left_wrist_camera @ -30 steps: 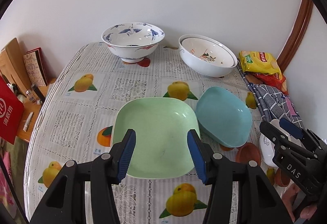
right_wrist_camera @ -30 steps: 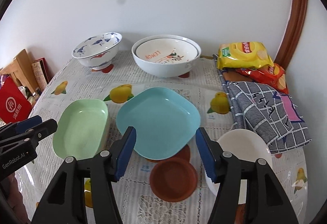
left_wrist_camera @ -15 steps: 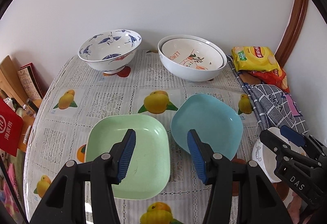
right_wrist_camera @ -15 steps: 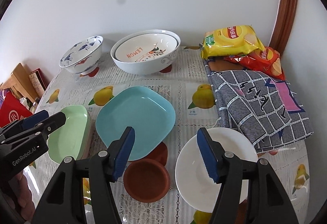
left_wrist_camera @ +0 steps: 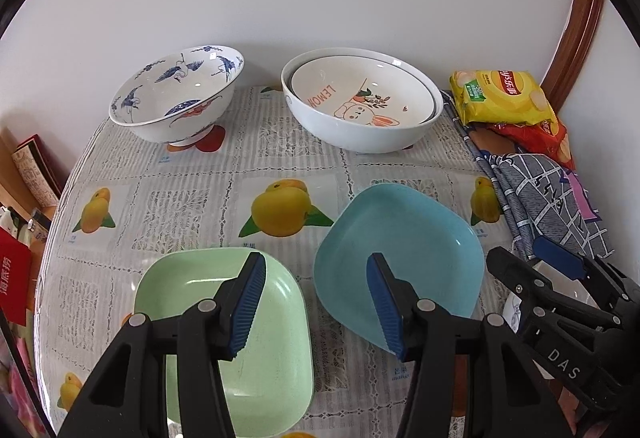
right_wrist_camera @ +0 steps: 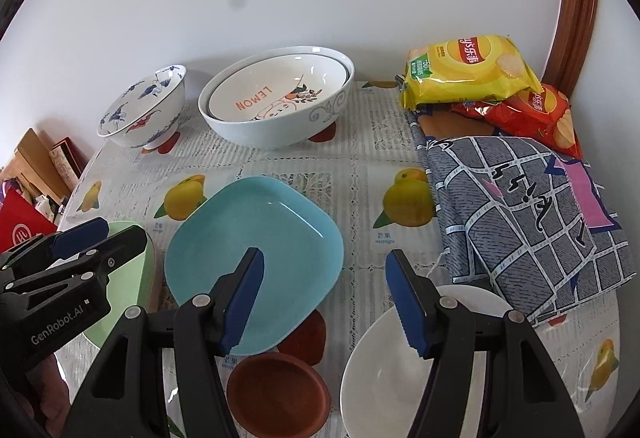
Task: Organize plates and bowls
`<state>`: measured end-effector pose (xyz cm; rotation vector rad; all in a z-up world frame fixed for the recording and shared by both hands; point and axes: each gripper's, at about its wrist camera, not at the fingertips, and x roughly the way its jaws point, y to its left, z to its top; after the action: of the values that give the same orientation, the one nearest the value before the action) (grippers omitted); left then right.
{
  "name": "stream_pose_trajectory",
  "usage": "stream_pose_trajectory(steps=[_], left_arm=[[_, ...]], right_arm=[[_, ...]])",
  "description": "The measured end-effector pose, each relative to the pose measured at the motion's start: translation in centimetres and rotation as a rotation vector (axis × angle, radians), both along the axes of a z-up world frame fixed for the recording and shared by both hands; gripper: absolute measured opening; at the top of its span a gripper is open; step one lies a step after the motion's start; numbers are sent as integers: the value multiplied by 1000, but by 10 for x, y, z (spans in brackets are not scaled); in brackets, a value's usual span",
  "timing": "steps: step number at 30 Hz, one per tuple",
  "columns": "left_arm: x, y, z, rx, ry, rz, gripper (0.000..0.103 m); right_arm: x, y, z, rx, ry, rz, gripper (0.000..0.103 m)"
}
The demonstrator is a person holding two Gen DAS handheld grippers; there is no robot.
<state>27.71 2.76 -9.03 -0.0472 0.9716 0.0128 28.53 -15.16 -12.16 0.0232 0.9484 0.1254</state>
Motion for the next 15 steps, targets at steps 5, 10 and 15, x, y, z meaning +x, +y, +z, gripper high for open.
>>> stream_pose_trajectory(steps=[5, 10, 15], left_arm=[[13, -3, -13, -10, 17, -9, 50], [26, -10, -27, -12, 41, -27, 50], [37, -11, -37, -29, 56, -28, 51]], right_arm=[[13, 4, -15, -24, 37, -2, 61], [23, 5, -26, -31, 61, -2, 56], [32, 6, -35, -24, 90, -10, 50]])
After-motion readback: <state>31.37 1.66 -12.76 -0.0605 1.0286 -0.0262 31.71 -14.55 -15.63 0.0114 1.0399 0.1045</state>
